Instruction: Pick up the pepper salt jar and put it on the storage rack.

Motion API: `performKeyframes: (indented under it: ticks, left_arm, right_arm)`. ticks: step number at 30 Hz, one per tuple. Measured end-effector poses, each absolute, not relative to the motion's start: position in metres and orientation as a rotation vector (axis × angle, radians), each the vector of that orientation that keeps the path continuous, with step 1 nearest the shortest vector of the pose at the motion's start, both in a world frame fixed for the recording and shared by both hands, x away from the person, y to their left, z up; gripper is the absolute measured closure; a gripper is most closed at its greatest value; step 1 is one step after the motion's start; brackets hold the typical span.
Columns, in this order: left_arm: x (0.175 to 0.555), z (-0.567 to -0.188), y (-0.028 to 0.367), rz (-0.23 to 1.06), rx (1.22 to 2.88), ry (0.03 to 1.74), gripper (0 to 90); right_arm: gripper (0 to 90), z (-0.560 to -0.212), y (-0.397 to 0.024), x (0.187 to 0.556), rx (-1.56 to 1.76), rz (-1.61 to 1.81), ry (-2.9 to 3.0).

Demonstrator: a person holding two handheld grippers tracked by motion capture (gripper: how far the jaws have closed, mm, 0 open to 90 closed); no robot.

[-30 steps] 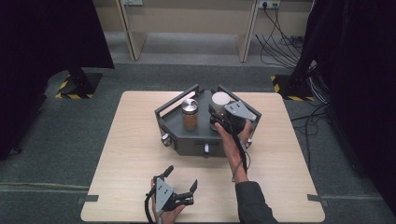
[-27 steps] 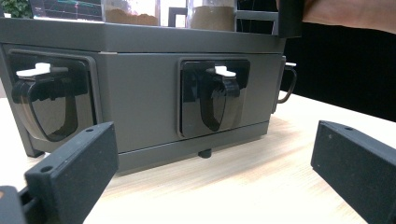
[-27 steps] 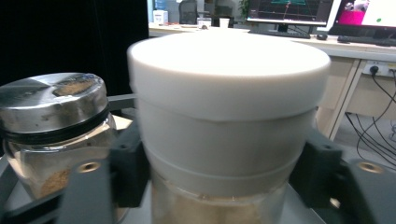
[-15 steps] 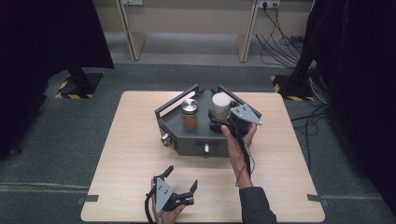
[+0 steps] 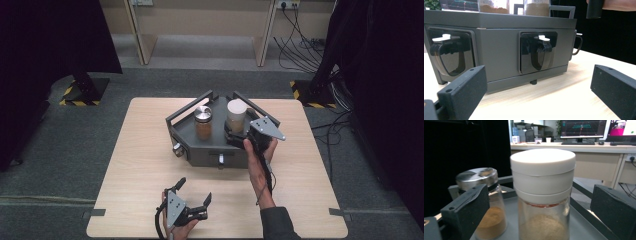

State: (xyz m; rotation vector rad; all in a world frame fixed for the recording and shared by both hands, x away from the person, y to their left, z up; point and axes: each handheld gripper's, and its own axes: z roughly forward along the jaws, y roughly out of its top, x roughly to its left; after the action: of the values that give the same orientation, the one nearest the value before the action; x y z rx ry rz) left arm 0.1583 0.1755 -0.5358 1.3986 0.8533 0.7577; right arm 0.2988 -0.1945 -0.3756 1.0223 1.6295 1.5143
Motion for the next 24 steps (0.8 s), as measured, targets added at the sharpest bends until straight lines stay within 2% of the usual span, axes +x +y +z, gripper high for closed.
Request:
performKeyframes:
  ticks: [16, 24]
  left_arm:
    - [0.159, -0.536, 0.176, 0.757, 1.401, 0.852, 0.3]
    - [0.158, -0.535, 0.176, 0.759, 1.403, 0.852, 0.3]
  right_arm:
    - [2.5, -0.379, -0.201, 0.276, 0.962, 1.571, 1.626]
    - [2.5, -0.391, -0.206, 0.26, 0.939, 1.595, 1.628]
